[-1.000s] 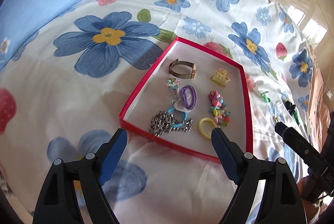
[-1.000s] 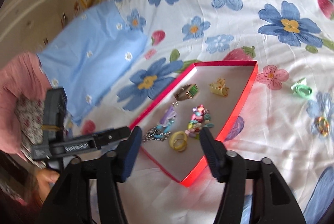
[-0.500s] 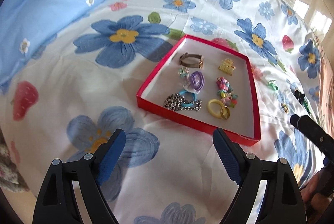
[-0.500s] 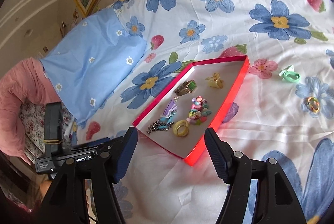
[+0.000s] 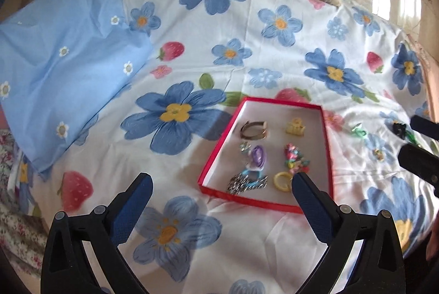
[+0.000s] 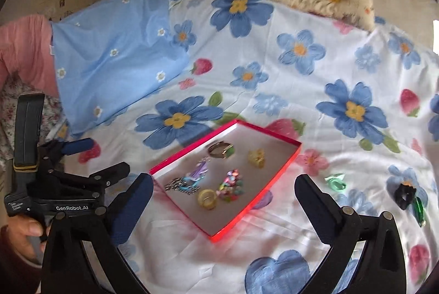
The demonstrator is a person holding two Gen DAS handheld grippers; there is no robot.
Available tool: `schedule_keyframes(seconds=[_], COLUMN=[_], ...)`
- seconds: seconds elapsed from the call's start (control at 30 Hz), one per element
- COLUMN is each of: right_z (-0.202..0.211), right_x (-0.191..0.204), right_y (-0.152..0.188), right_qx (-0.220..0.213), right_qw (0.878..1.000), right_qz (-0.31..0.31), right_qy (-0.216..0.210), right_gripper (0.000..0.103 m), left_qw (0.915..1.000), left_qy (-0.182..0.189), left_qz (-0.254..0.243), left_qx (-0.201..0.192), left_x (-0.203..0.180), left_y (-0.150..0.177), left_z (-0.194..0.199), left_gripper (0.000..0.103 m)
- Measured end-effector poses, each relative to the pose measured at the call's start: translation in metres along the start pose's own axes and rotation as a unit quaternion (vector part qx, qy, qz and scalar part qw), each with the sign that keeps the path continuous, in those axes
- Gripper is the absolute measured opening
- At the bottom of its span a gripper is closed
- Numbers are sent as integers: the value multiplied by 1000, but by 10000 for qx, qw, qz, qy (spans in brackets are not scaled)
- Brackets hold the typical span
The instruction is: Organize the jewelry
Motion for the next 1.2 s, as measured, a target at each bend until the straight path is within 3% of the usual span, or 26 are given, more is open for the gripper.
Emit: schedule_keyframes(seconds=[0.1, 0.5, 1.2], right_z=[-8, -42, -52], right_x=[1, -5, -9], right_y=[19, 72, 82], right_qx=[95, 645, 709], right_qw=[9995, 9969, 9966], right_qz=[-214, -397, -408], right_qy=[-218, -204, -62], right_gripper=[103, 103, 103], left_qw=[9998, 9989, 9992], left_qy=[-123, -113, -261], left_qz=[-56, -14, -142], left_qx=[139, 461, 273], left_x=[-5, -6, -6], left_y=[15, 33, 42], left_z=[-9, -36, -25], left_gripper=[102, 102, 102])
Point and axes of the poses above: each gripper's, at about its wrist camera, not at the fingertips, and z roughly against the way its jaws point, x to its left, y to its underside, the point moved 10 cm from there along -z, roughly the way its jaws point, and after that the axes turned 9 degrees about -z, right-handed, at the moved point
